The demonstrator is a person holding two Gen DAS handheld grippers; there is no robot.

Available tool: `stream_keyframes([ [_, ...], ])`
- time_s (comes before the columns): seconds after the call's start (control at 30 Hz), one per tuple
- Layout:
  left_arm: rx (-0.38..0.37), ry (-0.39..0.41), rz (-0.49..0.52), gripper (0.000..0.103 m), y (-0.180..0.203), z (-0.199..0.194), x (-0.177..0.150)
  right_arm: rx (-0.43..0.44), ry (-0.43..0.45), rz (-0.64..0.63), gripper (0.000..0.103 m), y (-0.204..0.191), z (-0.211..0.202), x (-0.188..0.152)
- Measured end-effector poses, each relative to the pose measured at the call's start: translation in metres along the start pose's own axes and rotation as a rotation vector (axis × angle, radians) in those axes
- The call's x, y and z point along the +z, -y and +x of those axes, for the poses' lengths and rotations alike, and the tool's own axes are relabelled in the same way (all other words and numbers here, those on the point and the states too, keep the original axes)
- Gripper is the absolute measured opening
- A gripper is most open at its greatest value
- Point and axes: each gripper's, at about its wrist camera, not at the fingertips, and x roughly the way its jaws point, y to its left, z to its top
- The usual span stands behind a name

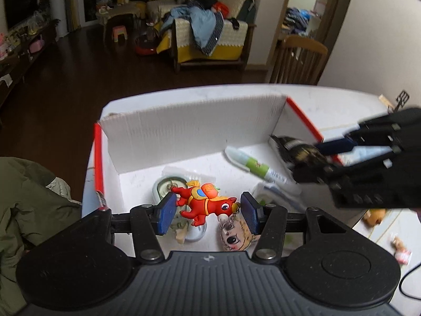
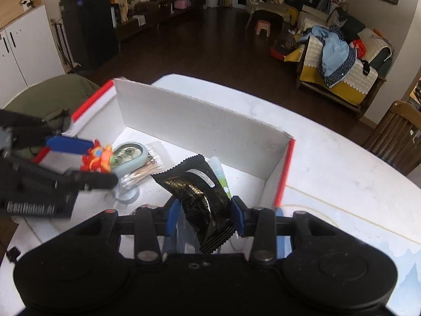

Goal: Organize objects
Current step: 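Open the right gripper to drop the packet while the left gripper releases the keychain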

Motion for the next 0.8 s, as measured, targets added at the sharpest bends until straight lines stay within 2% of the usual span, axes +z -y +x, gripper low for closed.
stream_keyframes([
  [0.33, -0.014, -0.041, 0.137, 0.053, 0.023, 0.023, -0.014, -0.018, -0.090, 0.020, 0.042, -0.004, 0.045, 0.007],
  [0.6, -0.021, -0.105, 0.119, 0.053, 0.020, 0.041, -0.017, 0.007, -0.121, 0.039, 0.042, -0.006, 0.053, 0.001],
  [0.8, -0.030, -0.138, 0.096, 0.053, 0.016, 0.044, -0.018, 0.038, -0.101, 0.064, 0.048, -0.002, 0.042, -0.001],
])
